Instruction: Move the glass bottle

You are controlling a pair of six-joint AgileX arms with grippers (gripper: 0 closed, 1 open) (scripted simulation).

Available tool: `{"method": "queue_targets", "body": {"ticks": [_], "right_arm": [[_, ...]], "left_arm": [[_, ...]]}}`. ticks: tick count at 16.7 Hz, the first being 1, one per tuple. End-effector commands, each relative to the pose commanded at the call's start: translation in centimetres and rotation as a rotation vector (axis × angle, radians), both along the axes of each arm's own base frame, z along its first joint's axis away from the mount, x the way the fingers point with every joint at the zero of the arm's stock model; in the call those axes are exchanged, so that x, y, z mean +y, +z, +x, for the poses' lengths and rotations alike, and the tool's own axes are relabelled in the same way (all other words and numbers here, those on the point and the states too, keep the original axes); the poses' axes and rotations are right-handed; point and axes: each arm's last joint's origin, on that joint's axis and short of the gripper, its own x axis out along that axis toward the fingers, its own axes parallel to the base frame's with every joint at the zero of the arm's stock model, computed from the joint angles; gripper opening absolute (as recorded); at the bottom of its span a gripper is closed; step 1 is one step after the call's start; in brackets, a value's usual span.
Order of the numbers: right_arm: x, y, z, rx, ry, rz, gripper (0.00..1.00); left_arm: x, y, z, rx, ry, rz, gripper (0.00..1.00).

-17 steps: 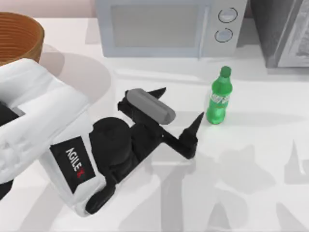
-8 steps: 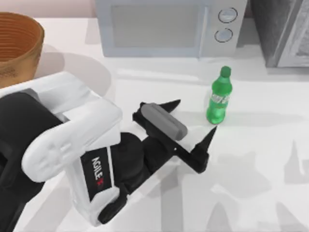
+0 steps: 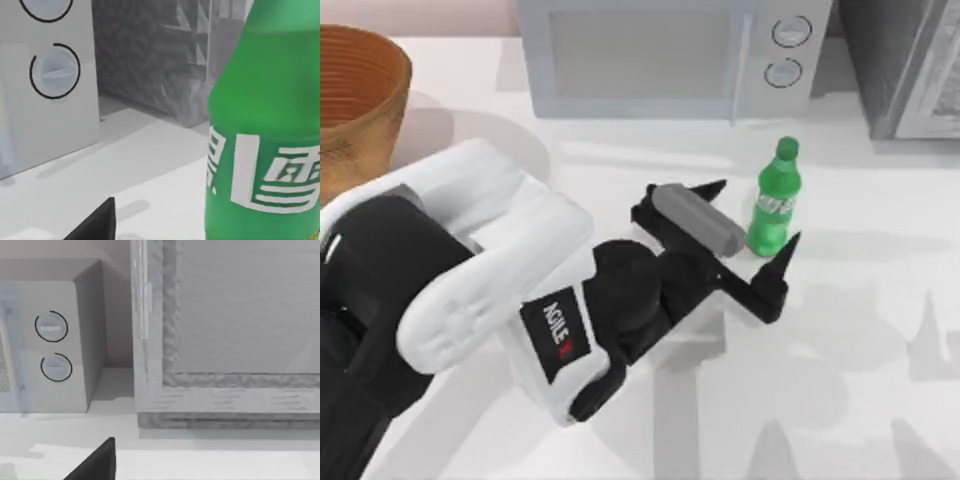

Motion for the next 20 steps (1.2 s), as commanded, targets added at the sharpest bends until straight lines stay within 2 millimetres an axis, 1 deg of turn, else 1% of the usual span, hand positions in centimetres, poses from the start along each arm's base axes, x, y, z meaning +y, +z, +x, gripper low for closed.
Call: {"method": "queue_targets", "body": {"ticks": [3, 5, 7, 10, 20], "right_arm": [[0.0, 0.0, 0.0, 0.0, 0.0, 0.0, 1.0], [0.0, 0.0, 0.0, 0.0, 0.0, 0.0, 1.0], [0.0, 0.0, 0.0, 0.0, 0.0, 0.0, 1.0], [0.0, 0.0, 0.0, 0.0, 0.0, 0.0, 1.0], [0.0, 0.0, 0.0, 0.0, 0.0, 0.0, 1.0]], "left_arm": [[-2.4, 0.1, 2.3, -0.002, 0.001, -0.002, 1.0], [-3.4, 0.3, 3.3, -0.001, 0.001, -0.001, 1.0], [-3.8, 0.4, 3.6, 0.001, 0.001, 0.001, 1.0], [-3.8, 0.4, 3.6, 0.001, 0.001, 0.001, 1.0], [-3.8, 0.4, 3.6, 0.001, 0.001, 0.001, 0.25]]}}
